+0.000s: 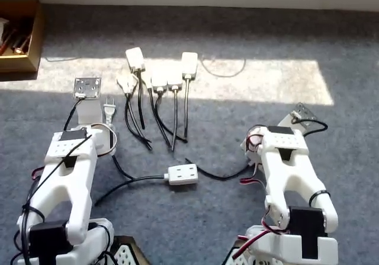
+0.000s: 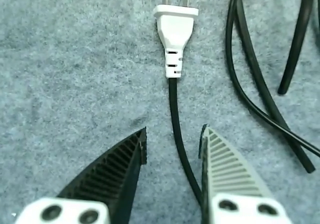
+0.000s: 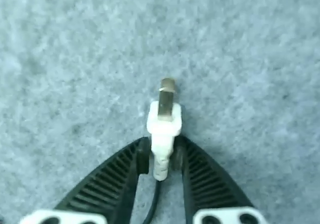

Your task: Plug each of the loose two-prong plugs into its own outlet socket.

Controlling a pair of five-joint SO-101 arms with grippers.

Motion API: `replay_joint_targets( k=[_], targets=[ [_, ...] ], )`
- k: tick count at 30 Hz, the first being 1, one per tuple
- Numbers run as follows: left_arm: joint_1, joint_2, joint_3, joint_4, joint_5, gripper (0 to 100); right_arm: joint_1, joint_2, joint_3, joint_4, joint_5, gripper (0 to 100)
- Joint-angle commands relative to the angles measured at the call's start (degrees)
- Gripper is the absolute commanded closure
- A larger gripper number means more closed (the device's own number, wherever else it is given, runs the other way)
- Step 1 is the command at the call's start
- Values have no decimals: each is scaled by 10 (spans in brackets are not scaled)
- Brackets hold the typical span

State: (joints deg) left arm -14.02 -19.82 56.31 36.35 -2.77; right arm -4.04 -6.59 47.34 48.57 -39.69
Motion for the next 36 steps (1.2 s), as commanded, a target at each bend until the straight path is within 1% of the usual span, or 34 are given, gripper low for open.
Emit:
replay_joint_targets(
  k=[1,7,11,12,15,16,19,21,22,23,25,27,28,29,32,34,36],
  targets=[
    [8,-17,-1,-7,3,811,-20,-3,1,10,4,817],
    [8,-17,-1,-7,3,811,-22,11,1,11,3,814],
    [8,-17,-1,-7,3,811,-36,18,1,11,3,824],
    [8,-17,-1,-7,3,811,-36,20,1,11,3,848],
    [8,-17,-1,-7,3,811,-34,28,1,7,8,966],
    [8,-17,-1,-7,3,811,-34,31,1,8,11,986],
    [7,-17,-1,-7,3,811,-39,45,-1,11,49,992],
    [7,-17,-1,-7,3,811,-42,51,0,11,55,992],
    [7,-17,-1,-7,3,811,-42,51,0,12,72,992],
    [8,-17,-1,-7,3,811,-43,48,-2,20,107,992],
    [10,-17,-1,-7,3,811,-46,36,-21,51,242,992],
    [18,-17,-1,-7,2,811,-47,15,-58,110,400,991],
    [25,-17,-1,-7,1,811,-49,3,-86,141,466,990],
    [35,-17,-1,-6,1,811,-49,-10,-121,178,501,990],
    [58,-18,-5,-5,0,811,-47,-49,-266,300,533,989],
    [61,-22,-12,-6,0,811,-49,-65,-393,379,561,989],
    [60,-22,-33,-4,0,811,-68,-61,-537,464,586,989]
  ],
)
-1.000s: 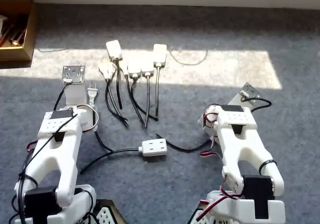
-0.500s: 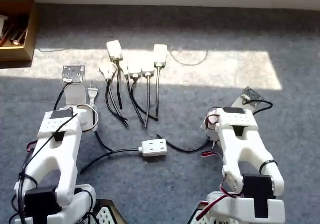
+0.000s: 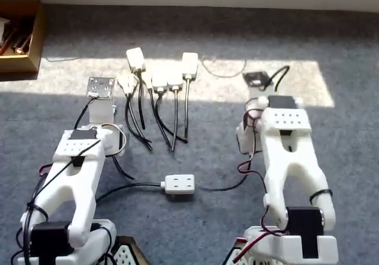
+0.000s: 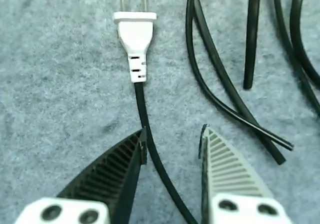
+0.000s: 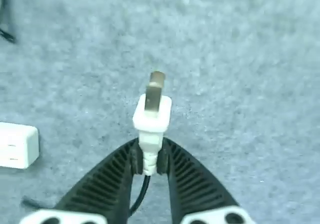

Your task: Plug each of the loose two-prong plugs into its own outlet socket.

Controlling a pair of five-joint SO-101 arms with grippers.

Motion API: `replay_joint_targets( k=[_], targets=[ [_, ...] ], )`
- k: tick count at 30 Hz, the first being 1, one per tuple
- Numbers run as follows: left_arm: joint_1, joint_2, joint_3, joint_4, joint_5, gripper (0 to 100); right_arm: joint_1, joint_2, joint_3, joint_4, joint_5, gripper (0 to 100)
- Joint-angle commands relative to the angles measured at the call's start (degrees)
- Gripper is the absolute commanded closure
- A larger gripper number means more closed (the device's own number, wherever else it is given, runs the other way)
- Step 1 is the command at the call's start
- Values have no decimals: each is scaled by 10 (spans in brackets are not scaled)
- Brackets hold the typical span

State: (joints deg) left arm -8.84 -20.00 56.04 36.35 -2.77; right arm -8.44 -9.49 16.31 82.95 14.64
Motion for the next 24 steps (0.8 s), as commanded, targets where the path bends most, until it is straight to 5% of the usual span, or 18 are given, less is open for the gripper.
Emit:
replay_joint_targets(
  k=[1,13,18,24],
  targets=[
    [7,-18,-40,-4,0,811,-36,-22,-298,167,55,989],
    [-41,-18,-206,105,0,810,-133,148,-405,181,129,993],
    [-71,-16,-262,140,-7,808,-266,146,-454,182,83,993],
    [-119,-22,-327,276,-110,810,-432,73,-397,178,0,993]
  ],
)
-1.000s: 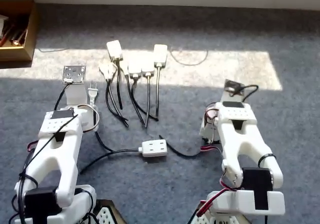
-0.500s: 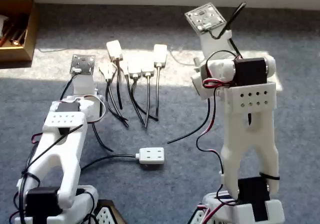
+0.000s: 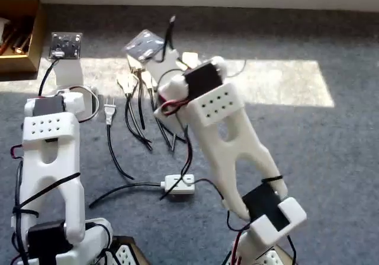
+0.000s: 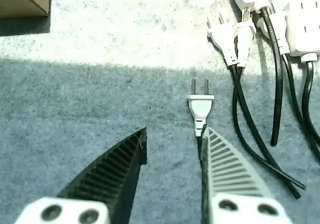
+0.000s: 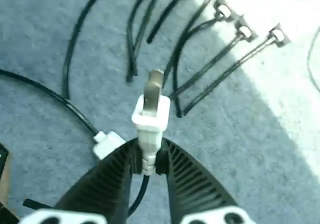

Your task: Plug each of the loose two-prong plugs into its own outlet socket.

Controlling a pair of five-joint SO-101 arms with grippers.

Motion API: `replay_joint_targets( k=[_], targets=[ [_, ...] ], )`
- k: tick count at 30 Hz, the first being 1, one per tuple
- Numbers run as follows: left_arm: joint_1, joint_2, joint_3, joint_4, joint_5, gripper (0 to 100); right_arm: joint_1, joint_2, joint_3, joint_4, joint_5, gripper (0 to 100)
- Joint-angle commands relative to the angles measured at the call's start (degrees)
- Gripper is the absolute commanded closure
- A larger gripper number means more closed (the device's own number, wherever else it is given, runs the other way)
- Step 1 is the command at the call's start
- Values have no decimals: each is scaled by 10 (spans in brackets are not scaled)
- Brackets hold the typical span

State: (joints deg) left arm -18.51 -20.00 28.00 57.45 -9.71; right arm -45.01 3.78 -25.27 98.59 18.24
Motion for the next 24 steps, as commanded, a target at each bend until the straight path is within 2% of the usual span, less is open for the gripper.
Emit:
replay_joint_targets(
  k=[1,4,6,8,12,16,18,21,24],
  targets=[
    [-27,-22,-58,84,-54,811,-89,-71,36,21,-44,993],
    [-33,-58,-73,107,-76,811,-146,-113,103,0,-50,993],
    [-33,-123,-60,117,-89,811,-144,-147,146,-23,-50,993],
    [-31,-214,-22,136,-90,811,-107,-186,217,-61,-50,993],
    [1,-426,102,140,-89,810,-36,-277,442,-223,-50,993],
    [38,-577,208,142,-86,800,-26,-368,682,-415,-57,993],
    [47,-604,247,141,-86,742,-26,-401,757,-479,-80,993],
    [67,-604,280,141,-88,620,-22,-423,774,-489,-92,993],
    [97,-601,294,140,-85,562,-26,-426,774,-502,-105,993]
  ],
)
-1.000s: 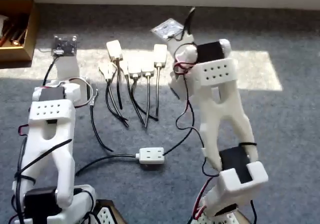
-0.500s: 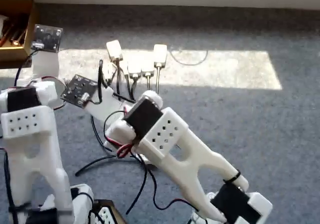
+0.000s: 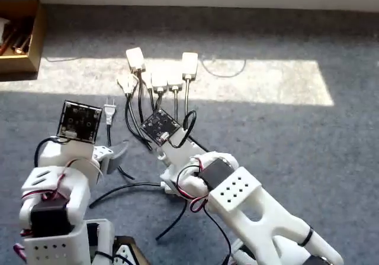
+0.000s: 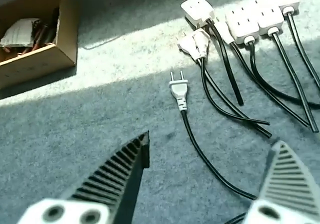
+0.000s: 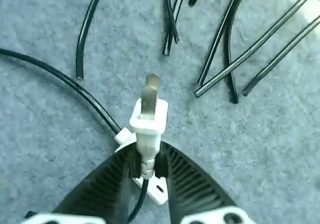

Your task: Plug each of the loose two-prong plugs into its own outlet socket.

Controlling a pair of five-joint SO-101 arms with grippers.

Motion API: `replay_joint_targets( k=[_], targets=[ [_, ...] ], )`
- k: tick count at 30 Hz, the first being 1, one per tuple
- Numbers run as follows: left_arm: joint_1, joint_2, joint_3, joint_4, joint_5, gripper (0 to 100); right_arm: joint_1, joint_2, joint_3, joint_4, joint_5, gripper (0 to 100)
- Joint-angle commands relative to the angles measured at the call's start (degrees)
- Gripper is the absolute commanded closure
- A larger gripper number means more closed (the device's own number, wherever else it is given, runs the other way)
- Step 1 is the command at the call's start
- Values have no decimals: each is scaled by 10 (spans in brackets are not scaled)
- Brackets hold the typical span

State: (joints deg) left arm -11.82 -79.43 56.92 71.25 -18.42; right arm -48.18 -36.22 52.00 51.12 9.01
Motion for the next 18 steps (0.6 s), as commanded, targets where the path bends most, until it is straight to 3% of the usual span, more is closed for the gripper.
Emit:
replay_joint_targets(
  k=[1,9,18],
  targets=[
    [44,-7,7,2,4,565,6,-26,0,-33,-13,993],
    [132,-6,18,-10,89,571,6,-26,0,-38,-32,993],
    [153,-6,162,-168,104,571,-15,-31,2,-19,-33,993]
  ],
)
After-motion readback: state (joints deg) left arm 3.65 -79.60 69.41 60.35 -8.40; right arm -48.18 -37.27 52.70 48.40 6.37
